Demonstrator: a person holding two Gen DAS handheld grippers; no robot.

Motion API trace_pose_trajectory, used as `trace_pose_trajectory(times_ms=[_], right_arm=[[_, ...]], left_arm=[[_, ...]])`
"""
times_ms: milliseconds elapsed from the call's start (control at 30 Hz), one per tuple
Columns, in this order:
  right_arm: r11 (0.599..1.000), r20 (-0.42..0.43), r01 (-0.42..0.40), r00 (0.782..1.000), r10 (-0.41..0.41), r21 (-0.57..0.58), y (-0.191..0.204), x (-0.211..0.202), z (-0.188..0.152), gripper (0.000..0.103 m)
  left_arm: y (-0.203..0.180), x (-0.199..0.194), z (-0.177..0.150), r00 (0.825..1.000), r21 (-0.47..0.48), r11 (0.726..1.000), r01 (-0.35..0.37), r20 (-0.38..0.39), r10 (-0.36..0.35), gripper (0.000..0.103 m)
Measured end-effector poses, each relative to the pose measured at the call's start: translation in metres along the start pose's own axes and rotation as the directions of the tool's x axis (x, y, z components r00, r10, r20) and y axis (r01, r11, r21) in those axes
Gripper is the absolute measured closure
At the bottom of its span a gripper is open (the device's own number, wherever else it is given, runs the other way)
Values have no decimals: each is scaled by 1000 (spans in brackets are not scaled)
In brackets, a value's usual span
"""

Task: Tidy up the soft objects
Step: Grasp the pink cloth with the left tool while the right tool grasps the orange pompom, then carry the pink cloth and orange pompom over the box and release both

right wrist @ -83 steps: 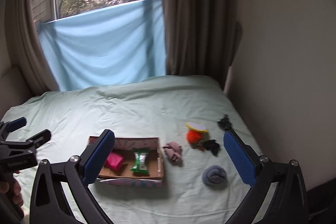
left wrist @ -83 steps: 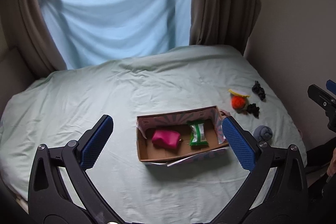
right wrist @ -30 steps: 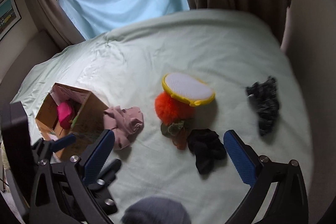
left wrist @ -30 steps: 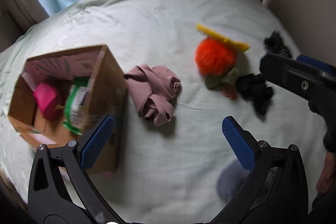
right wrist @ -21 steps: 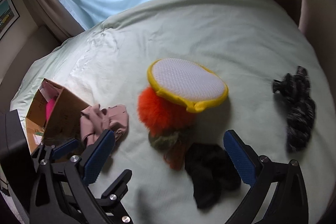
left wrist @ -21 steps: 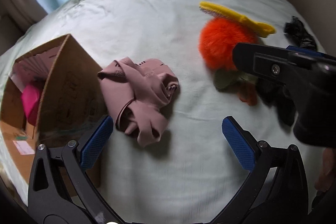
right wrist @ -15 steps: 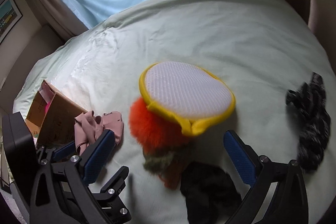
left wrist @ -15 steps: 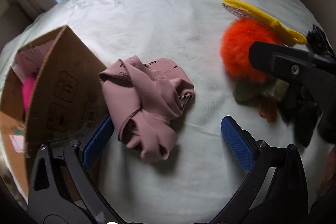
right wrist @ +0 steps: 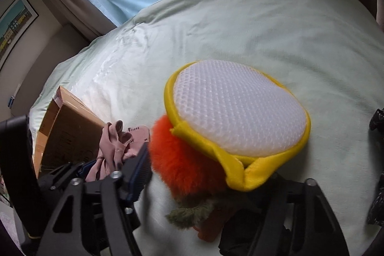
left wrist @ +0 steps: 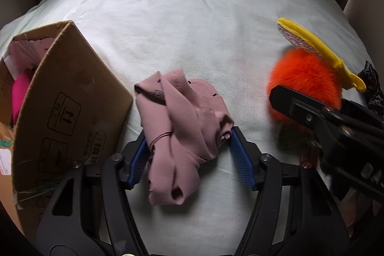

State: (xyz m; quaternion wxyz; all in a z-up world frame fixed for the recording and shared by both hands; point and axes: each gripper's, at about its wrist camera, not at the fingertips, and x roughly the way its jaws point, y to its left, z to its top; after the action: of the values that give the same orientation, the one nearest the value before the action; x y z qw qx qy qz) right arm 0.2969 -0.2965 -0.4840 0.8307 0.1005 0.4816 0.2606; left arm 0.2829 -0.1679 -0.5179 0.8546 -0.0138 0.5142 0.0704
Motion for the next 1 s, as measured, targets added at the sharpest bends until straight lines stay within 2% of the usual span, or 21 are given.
trace_pose_trajectory(times_ms=[33, 133, 300, 567, 733, 1000], right_arm=[[1000, -3, 6, 1000, -6, -3, 1, 1, 1, 57], [1000, -11, 22, 1000, -22, -9, 3, 0, 0, 67], [998, -3, 45, 999, -46, -31, 10, -13, -3, 67], [997, 37, 73, 997, -72, -34, 26, -46, 1, 68], [995, 71, 93, 993, -91, -31, 44, -84, 10, 68], [985, 139, 166, 978, -158, -49, 91, -159, 31, 68]], left_arm=[[0, -2, -1, 1000, 7, 1000, -1, 4, 1, 51], [-1, -9, -1, 1000, 24, 1000, 2, 22, -2, 62], [0, -22, 3, 999, 30, 999, 23, 33, -24, 66], [5, -56, 8, 998, 17, 999, 35, 60, -36, 66], [7, -93, 18, 994, 18, 999, 51, 92, -52, 66], [25, -182, 39, 981, 26, 997, 77, 177, -81, 66]])
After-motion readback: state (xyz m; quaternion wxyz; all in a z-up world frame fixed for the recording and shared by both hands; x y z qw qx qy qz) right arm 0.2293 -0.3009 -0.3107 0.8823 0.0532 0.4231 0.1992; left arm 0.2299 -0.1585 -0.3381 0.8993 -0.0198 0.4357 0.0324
